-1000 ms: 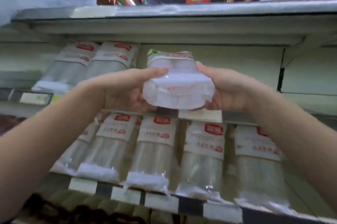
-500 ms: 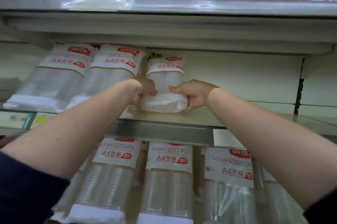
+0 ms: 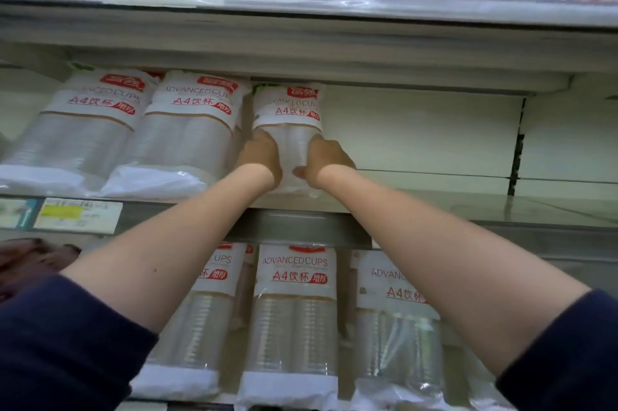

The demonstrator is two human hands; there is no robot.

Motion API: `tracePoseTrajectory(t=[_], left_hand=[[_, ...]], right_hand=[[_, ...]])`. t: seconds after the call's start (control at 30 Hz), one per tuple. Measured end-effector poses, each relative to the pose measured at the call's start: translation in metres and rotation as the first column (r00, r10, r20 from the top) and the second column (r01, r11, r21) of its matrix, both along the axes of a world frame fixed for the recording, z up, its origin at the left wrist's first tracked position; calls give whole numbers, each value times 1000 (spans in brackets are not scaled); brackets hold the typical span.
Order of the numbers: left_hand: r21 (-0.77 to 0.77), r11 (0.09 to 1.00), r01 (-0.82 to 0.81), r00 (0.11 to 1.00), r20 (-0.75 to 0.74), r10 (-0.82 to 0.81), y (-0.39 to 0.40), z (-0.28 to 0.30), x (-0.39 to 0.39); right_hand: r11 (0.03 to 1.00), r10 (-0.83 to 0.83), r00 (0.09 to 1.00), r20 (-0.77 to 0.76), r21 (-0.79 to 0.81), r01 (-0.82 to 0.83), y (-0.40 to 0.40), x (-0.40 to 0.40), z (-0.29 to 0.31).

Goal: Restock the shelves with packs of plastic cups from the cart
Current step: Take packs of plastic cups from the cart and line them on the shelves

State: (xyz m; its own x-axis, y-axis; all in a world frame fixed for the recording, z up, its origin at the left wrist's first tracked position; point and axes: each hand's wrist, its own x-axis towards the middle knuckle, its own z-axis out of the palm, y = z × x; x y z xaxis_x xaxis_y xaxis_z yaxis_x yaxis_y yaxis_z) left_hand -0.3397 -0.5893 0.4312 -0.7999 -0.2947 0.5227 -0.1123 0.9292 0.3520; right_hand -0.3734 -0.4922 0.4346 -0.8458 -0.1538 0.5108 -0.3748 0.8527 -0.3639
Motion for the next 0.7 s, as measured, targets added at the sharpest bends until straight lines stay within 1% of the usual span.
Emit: tracePoseTrajectory(t=[0.07,0.13,0.17,0.23,0.27,0.33,0.4,0.47,0.53,0.63,0.7], left_hand=[[19,1000,2,1000,5,-2,14,2,12],[87,993,77,997,-14,-76,28,4,30],[100,988,120,992,-46,-116,36,3,43],[97,973,207,968,-163,-190,52,-8,69],[73,964,255,945,-229,-233,61,-18,81],[11,925,380,870,-343,-353,81,-46,103],[9,872,489,791,-427,-439,107,-80,121],[43,827,560,750,-450,-485,134,-113,134],[105,774,625,721,-457,-521,164,-142,141],[274,695,665,734,-414,-538,211,-183,149],[358,663,658,753,-340,-563,250,-213,157]], right_hand=[[1000,10,999,45,-6,-10,4,10,3],[1000,20,999,42,3,-20,18,26,6],[1000,25,1000,5,9,-25,30,37,6],[996,80,990,-114,-24,-83,61,62,-1],[990,122,977,-172,-53,-133,79,79,-8],[967,205,944,-259,-97,-236,116,117,-29],[945,251,929,-273,-140,-297,152,149,-55],[936,252,938,-238,-187,-299,187,166,-82],[948,216,955,-205,-189,-255,221,174,-107],[943,153,983,-101,-281,-176,272,179,-148],[930,99,995,-1,-356,-93,311,184,-186]])
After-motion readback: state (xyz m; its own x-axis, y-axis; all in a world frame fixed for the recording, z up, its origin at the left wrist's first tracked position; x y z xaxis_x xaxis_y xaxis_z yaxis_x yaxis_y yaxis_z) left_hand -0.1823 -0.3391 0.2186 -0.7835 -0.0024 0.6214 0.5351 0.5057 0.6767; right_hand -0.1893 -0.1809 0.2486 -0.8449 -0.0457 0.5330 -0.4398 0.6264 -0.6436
